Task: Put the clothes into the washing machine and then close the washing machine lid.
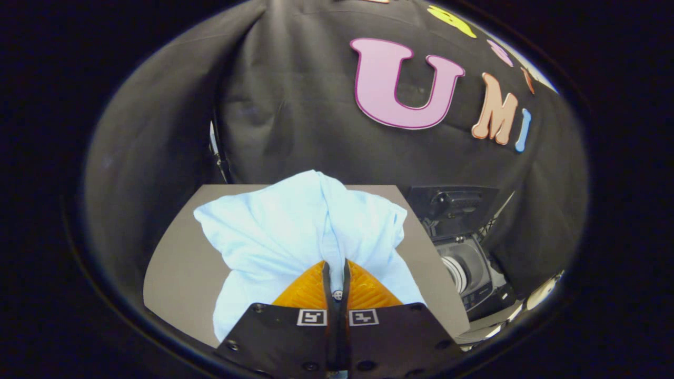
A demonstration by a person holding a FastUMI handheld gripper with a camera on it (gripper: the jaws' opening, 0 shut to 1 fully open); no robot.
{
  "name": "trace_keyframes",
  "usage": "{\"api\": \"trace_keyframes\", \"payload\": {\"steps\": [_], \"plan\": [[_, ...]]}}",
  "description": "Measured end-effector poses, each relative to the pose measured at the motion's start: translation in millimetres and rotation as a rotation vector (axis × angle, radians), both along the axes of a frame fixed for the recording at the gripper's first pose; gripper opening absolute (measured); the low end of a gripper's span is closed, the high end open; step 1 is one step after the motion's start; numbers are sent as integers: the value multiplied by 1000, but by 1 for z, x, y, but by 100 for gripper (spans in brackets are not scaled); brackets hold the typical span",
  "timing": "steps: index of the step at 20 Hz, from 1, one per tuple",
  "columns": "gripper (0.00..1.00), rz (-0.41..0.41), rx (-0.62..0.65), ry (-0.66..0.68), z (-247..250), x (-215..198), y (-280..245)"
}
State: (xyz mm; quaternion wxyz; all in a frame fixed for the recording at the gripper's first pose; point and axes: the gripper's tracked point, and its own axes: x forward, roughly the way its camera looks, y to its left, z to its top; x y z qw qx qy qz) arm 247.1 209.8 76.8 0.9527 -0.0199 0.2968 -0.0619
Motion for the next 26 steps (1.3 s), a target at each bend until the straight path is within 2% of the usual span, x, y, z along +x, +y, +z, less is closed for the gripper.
{"api": "trace_keyframes", "payload": {"steps": [7,14,21,26], "plan": [[1,-11,49,-255,73,-9,-33],[0,-13,52,-421,123,-19,-73],[1,-33,-22,-588,163,-33,-123],[1,-36,-70,-619,172,-35,-152]]}}
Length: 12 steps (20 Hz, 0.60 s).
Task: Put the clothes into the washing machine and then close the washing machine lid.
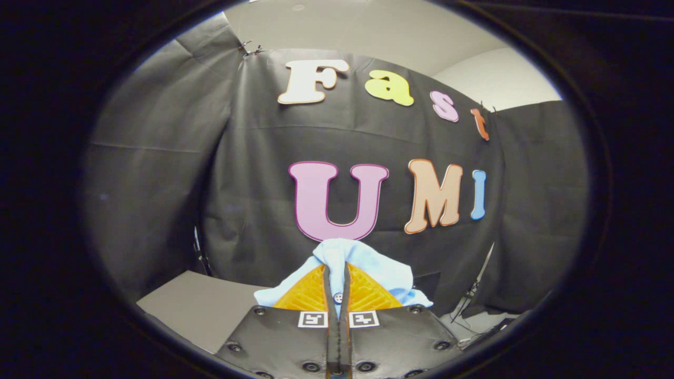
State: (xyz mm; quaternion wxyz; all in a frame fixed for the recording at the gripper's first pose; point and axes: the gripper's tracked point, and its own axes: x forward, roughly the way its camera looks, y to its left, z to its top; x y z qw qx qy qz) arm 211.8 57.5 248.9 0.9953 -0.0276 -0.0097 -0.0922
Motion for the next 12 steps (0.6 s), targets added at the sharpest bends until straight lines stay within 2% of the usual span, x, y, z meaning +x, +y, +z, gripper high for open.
{"api": "trace_keyframes", "payload": {"steps": [5,12], "plan": [[1,-44,-45,-33,7,-2,-29],[2,-111,-75,-28,-14,2,-76]]}}
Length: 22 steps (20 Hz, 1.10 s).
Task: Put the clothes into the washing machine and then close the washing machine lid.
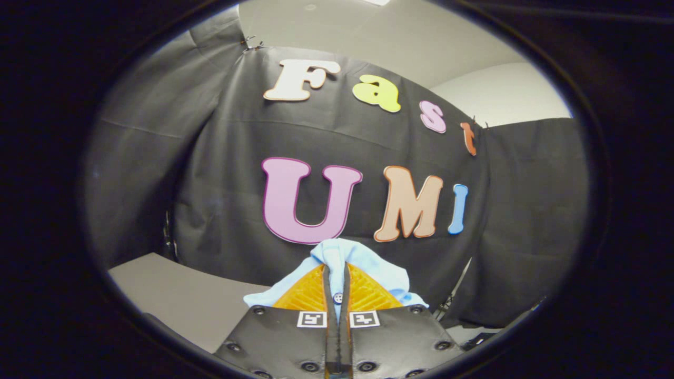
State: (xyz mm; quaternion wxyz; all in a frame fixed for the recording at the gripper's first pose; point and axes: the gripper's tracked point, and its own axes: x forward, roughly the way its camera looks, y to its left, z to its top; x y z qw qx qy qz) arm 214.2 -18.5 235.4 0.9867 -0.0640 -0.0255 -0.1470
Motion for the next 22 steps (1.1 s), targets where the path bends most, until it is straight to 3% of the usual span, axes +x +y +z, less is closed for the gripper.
{"api": "trace_keyframes", "payload": {"steps": [6,15,21,22], "plan": [[2,-39,-26,50,-33,23,-38],[2,-47,53,59,-90,50,-79],[1,-10,69,196,-157,80,-80],[11,-13,77,227,-173,90,-84]]}}
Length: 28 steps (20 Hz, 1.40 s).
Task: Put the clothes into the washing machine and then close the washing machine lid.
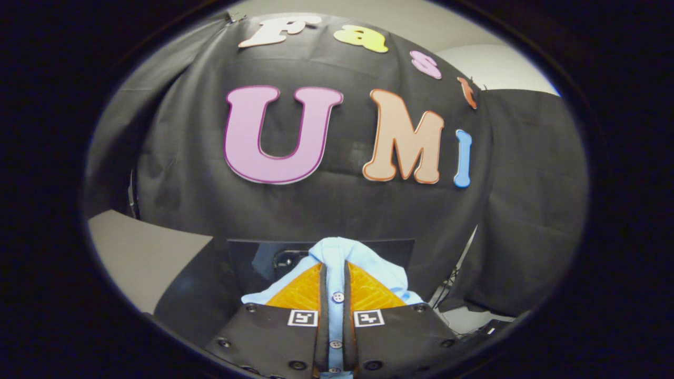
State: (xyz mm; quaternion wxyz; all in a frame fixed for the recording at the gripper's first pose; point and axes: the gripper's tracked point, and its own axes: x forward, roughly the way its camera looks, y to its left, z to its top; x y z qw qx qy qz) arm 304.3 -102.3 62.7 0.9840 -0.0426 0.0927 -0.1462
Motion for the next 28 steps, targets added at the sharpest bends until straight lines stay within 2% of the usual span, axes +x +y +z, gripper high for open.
{"api": "trace_keyframes", "payload": {"steps": [7,14,17,19,23,26,28], "plan": [[11,31,54,154,-87,16,-3],[11,5,189,210,-149,5,-30],[32,37,257,161,-144,3,-27],[47,21,225,126,-133,-2,-35],[75,75,192,91,-112,-4,-25],[96,73,195,52,-92,-6,-23],[96,71,186,47,-81,-7,-23]]}}
